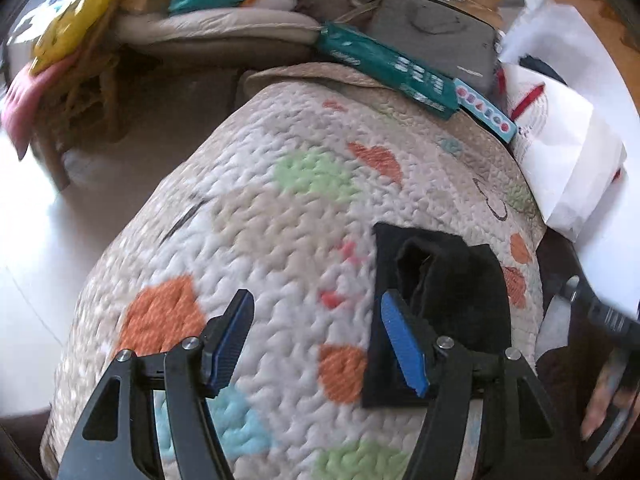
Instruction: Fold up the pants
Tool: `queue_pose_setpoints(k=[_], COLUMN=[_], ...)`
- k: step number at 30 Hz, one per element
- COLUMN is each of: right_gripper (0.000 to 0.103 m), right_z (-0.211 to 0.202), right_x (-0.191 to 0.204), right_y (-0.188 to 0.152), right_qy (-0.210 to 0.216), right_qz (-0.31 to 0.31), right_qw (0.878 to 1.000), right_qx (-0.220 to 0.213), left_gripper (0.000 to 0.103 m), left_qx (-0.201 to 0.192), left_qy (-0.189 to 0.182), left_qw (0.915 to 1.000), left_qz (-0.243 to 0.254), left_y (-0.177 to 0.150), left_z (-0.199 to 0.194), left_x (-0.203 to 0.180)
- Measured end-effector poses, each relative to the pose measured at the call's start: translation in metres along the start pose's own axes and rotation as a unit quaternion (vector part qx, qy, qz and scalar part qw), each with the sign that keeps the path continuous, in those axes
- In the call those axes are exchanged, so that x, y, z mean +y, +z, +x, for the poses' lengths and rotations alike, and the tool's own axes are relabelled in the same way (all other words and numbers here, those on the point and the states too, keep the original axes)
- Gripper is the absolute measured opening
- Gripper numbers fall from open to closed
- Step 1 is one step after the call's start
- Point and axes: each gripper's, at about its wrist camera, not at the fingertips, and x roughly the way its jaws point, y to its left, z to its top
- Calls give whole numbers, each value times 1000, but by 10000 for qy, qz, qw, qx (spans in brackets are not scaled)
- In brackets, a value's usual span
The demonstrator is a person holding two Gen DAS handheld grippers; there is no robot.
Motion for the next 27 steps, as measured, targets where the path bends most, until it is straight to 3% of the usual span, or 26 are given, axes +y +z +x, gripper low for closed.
queue_pose_setpoints(k=[3,7,10,13,18,21,23,25,27], right_gripper=[64,64,64,64,65,66,66,67,67], right_z=[15,32,36,33,35,35,35,37,40], right_x=[-13,-20,-19,-14,-7,-10,-13,-18,-21], right_y=[-19,-31,-31,-30,-30,-30,-31,-32,-33], right_qy=[136,243,376,479,488,468,441,461,465], right_qz=[317,541,591,482,368,449,524,619,686], right_qw=[9994,9980,9973,9975,9980,9978,9976,9969,9964], right_qx=[40,208,219,177,148,131,129,159,185], left_gripper=[66,66,66,66,68,68,68,68,68], left_qx=[-116,20,345,537,416,332,320,364,362], left_qy=[189,680,1537,2053,2387,2556,2554,2059,1518], left_qw=[9986,9923,9770,9609,9450,9415,9475,9687,9831], left_qz=[480,1037,1436,1781,2197,2173,1896,1336,961], left_y=[15,33,37,34,36,46,54,61,59], left_z=[16,56,95,123,133,129,121,105,85], left_x=[-30,-60,-67,-63,-63,-55,-41,-21,-8])
